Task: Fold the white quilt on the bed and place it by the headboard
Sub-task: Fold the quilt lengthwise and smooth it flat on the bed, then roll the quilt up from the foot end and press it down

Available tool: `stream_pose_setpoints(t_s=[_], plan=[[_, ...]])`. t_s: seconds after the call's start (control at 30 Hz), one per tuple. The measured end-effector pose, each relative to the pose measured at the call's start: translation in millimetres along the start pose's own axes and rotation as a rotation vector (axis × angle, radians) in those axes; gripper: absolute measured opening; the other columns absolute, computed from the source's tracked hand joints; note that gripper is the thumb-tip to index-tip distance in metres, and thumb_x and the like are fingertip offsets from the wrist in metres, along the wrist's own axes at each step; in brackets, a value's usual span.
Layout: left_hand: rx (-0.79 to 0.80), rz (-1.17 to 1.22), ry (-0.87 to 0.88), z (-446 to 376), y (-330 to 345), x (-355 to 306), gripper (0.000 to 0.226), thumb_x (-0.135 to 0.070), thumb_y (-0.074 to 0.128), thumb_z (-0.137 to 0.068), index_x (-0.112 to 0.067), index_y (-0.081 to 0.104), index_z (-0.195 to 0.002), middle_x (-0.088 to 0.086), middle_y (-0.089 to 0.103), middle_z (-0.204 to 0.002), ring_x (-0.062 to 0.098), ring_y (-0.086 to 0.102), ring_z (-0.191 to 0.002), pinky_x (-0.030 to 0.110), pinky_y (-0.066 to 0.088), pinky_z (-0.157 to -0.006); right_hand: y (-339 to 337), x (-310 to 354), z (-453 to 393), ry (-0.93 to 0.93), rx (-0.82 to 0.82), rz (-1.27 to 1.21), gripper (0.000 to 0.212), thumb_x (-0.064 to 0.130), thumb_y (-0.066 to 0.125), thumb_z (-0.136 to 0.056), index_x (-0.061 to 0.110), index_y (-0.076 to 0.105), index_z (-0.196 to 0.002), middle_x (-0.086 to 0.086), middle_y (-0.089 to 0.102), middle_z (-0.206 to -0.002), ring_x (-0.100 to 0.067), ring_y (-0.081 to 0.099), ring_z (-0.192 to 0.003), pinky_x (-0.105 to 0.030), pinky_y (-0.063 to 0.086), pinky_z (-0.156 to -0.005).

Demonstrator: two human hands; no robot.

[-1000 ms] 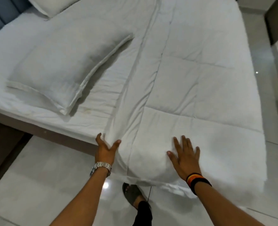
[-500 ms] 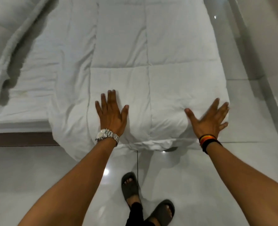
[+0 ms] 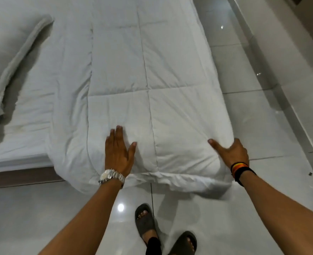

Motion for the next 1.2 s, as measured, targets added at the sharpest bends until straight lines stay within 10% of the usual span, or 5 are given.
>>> stream_pose_setpoints(t_s=[0.3,0.43,0.7,1.0,1.2], plan=[[-0.409,0.642,-1.076,139,14,158,0.099,-0.062,0.054,-0.098,-0.010,0.005,-0.166,0.019,0.013,-0.172,0.039,0.018,-0.157,0.051,0.017,-0.128,51,-90,46,0.281,-0.032,-0.428,0.122,0.080,0.077,-0.062,0.014,0.039,-0.157,-0.011,0.054,-0.153,-0.033,0.054,-0.138,-0.047,0.044,-0.117],[-0.309,1.155,-1.564,185,106,151,0.112,-0.091,0.035,-0.085,-0.028,-0.009,-0.166,0.009,0.006,-0.175,0.039,0.029,-0.155,0.057,0.032,-0.122,134,-131,90,0.612,0.008,-0.645,0.124,0.084,0.067,-0.071,0.026,0.013,-0.166,-0.005,0.036,-0.165,-0.035,0.043,-0.146,-0.067,0.044,-0.111],[-0.400,1.962,-1.086,110,190,170,0.091,-0.091,0.029,-0.086,-0.036,0.043,-0.157,0.004,0.048,-0.160,0.035,0.046,-0.143,0.063,0.031,-0.119,252,-119,55,0.718,0.235,-1.272,0.111,0.099,0.055,-0.065,0.024,0.053,-0.147,-0.012,0.060,-0.141,-0.036,0.062,-0.124,-0.059,0.055,-0.101],[-0.461,1.951,-1.146,101,183,190,0.063,-0.065,0.045,-0.099,-0.024,0.055,-0.145,0.005,0.068,-0.140,0.028,0.067,-0.125,0.042,0.058,-0.088,241,-91,39,0.632,0.328,-1.418,0.069,0.069,0.061,-0.090,0.025,0.061,-0.143,-0.008,0.068,-0.141,-0.031,0.061,-0.133,-0.049,0.046,-0.113],[-0.407,1.905,-1.177,129,148,170,0.054,-0.066,0.046,-0.100,-0.029,0.066,-0.133,-0.001,0.072,-0.128,0.025,0.063,-0.122,0.043,0.050,-0.101,211,-102,97,0.637,0.386,-1.336,0.069,0.064,0.061,-0.094,0.023,0.057,-0.149,-0.009,0.065,-0.144,-0.032,0.059,-0.135,-0.051,0.040,-0.120]])
Point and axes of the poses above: each hand's wrist, its own z-axis away from the middle knuckle, its own y-axis out of the palm, x = y × z, the point moved 9 cm from there along -z, towards the middle knuckle
